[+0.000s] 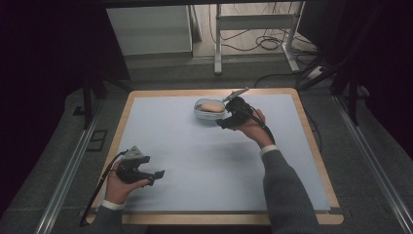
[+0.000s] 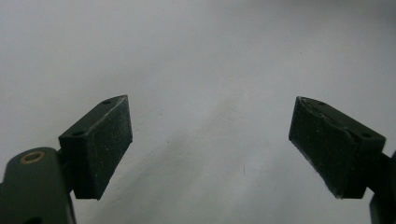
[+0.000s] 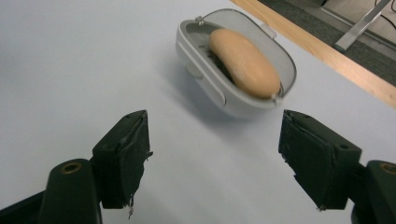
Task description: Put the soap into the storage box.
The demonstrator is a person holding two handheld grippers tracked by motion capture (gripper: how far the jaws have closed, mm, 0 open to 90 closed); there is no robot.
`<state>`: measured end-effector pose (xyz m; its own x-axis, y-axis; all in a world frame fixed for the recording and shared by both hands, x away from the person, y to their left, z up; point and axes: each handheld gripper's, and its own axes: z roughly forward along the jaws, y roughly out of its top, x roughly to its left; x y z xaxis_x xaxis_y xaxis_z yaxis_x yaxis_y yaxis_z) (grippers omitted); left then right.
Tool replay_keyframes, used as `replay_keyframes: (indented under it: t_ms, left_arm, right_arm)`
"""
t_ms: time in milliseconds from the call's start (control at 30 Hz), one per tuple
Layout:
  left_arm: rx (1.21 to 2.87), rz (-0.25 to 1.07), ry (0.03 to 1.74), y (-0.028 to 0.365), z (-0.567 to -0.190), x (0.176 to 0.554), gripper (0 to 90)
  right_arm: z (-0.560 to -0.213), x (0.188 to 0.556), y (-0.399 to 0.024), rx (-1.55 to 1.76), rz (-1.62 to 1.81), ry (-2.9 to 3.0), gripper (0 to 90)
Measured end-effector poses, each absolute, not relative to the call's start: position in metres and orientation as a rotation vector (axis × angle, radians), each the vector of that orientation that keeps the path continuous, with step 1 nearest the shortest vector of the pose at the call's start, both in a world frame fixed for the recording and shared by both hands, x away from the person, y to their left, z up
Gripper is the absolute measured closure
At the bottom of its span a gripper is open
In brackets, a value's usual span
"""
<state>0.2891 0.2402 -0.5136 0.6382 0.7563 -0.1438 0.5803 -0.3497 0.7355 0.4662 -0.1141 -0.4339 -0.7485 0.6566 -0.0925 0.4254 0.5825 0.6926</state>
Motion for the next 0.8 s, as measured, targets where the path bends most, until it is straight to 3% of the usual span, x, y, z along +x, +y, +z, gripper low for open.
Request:
replay_keyframes:
  t_ms: [467,800]
  left_arm:
    - [2.063,0.298,1.056,0.241,-0.512,0.288,13.5]
    - [2.068,0.286,1.048,0.236,-0.512,0.287,13.3]
  right_arm:
    - [-0.462,0.381,-0.189,0.935,1.037,2.391,25.0]
    - [-0.483,0.345,-0.223,1.020,1.141,2.342,24.7]
